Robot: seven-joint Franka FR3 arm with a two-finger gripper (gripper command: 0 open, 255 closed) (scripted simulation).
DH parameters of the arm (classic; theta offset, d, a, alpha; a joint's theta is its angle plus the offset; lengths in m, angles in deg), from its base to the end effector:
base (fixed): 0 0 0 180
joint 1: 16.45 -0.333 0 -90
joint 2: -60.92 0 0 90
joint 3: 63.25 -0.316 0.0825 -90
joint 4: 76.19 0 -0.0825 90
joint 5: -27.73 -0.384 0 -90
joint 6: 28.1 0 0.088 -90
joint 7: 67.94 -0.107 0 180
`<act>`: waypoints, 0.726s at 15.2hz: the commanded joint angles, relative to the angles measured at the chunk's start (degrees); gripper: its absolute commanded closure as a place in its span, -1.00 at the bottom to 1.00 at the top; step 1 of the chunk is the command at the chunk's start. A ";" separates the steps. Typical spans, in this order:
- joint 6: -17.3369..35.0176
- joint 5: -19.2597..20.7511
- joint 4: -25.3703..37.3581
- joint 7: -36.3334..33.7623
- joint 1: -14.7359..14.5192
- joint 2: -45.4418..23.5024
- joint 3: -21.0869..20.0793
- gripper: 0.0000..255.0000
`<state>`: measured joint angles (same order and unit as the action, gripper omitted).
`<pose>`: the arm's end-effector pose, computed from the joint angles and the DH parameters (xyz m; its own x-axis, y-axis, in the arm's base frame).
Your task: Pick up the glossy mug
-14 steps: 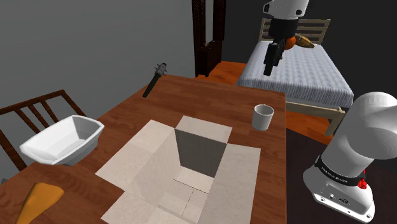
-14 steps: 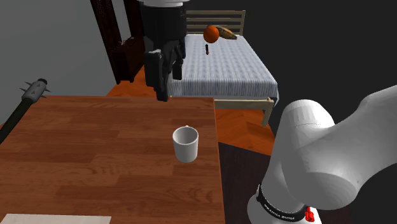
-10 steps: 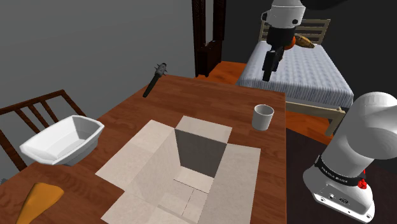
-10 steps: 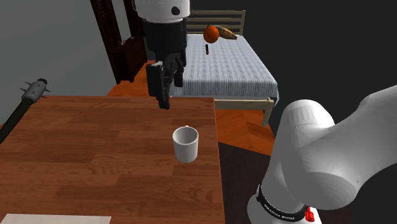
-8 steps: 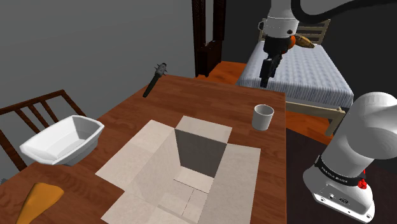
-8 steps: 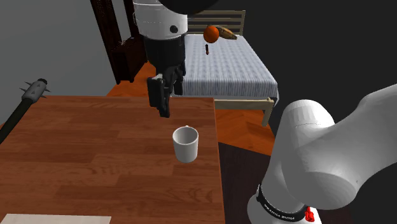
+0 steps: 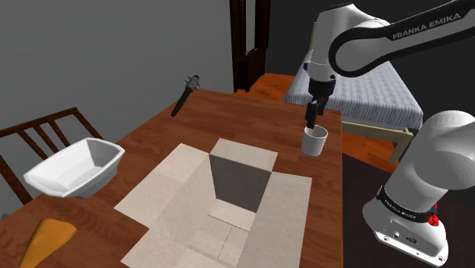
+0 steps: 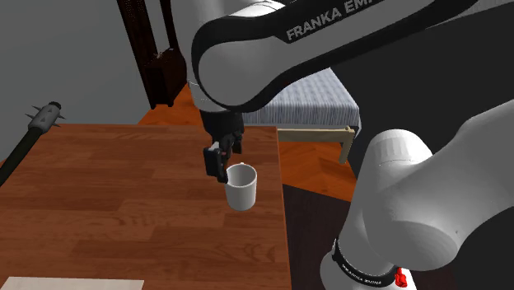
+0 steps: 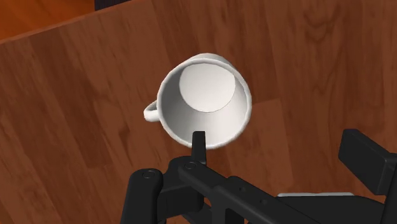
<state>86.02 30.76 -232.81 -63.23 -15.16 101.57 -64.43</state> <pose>0.3226 -0.0043 0.4228 0.9946 0.0962 -0.0381 0.0983 -0.9935 0.0580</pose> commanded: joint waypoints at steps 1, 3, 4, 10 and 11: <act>4.81 0.59 -2.86 -0.48 0.45 -2.50 -0.07 -1.00; 8.22 1.23 -4.46 -0.68 1.01 -4.83 0.03 -1.00; 9.23 1.29 -4.94 -0.76 1.04 -5.35 0.02 -1.00; 15.52 1.67 -7.57 -1.29 1.26 -9.03 -0.08 -1.00; 16.15 1.72 -7.79 -1.35 1.29 -9.43 -0.09 -1.00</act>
<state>101.21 32.43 -240.16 -64.45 -13.88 92.63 -64.48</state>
